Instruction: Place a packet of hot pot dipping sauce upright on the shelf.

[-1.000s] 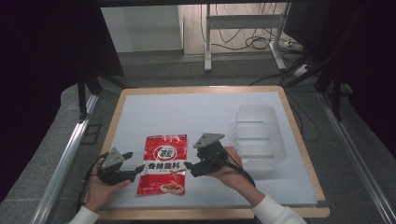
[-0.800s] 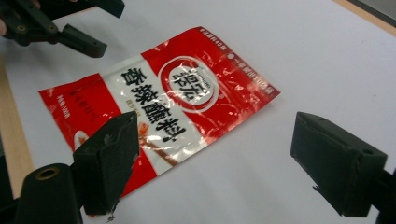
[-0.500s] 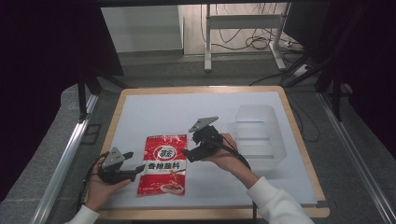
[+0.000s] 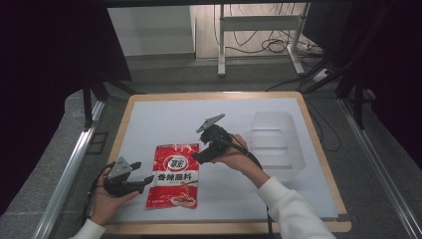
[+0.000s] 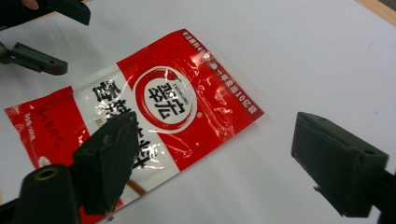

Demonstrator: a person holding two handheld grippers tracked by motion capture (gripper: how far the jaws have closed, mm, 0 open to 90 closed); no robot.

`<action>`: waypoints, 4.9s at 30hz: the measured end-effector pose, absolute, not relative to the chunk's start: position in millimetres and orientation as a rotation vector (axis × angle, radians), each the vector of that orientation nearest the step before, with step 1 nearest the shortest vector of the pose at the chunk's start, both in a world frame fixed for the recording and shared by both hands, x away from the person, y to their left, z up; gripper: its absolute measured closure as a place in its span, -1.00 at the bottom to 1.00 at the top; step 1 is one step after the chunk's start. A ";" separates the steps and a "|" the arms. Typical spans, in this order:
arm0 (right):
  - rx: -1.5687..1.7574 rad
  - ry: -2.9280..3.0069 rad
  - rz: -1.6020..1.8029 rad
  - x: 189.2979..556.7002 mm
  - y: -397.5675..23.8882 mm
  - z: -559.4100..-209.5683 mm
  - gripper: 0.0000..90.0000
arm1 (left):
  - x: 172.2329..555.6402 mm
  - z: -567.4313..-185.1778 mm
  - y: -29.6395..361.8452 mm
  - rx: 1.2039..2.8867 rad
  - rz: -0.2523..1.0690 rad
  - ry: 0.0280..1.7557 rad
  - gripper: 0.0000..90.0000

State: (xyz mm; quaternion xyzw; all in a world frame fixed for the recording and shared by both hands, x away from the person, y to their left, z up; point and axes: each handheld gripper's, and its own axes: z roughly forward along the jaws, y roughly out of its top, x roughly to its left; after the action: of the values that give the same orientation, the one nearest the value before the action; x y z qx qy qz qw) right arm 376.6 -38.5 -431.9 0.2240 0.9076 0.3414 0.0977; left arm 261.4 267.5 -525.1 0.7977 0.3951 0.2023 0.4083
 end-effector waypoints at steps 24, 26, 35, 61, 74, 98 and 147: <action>0.767 2.890 0.738 450.6 0.9 -466.0 -0.23 | 260.3 -524.7 266.6 2.015 0.507 0.982 -0.37; 0.784 2.906 0.734 455.2 1.2 -471.1 -0.18 | 260.1 -524.8 266.2 2.016 0.506 0.983 -0.37; 0.881 2.967 0.703 472.5 2.7 -489.1 0.02 | 260.4 -525.3 265.8 2.021 0.502 0.980 -0.37; 0.789 3.056 0.722 472.8 2.0 -493.8 0.97 | 261.7 -526.6 265.8 2.038 0.489 0.982 -0.38; 0.615 3.011 0.815 444.7 -0.4 -466.0 0.98 | 262.3 -527.1 265.3 2.040 0.493 0.989 -0.38; 0.414 2.997 0.857 408.9 -5.4 -452.1 0.98 | 317.9 -537.0 269.6 2.056 0.422 1.026 -0.33; 0.329 2.917 0.778 408.0 11.4 -456.6 0.20 | 306.0 -530.2 258.9 2.194 0.508 0.741 0.99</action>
State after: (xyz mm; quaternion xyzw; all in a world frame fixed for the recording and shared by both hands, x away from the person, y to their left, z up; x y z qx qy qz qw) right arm 408.0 11.4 -456.6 0.1080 0.9592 0.2559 0.0524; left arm 306.0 258.9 -530.2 0.8576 0.2896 0.1987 0.3757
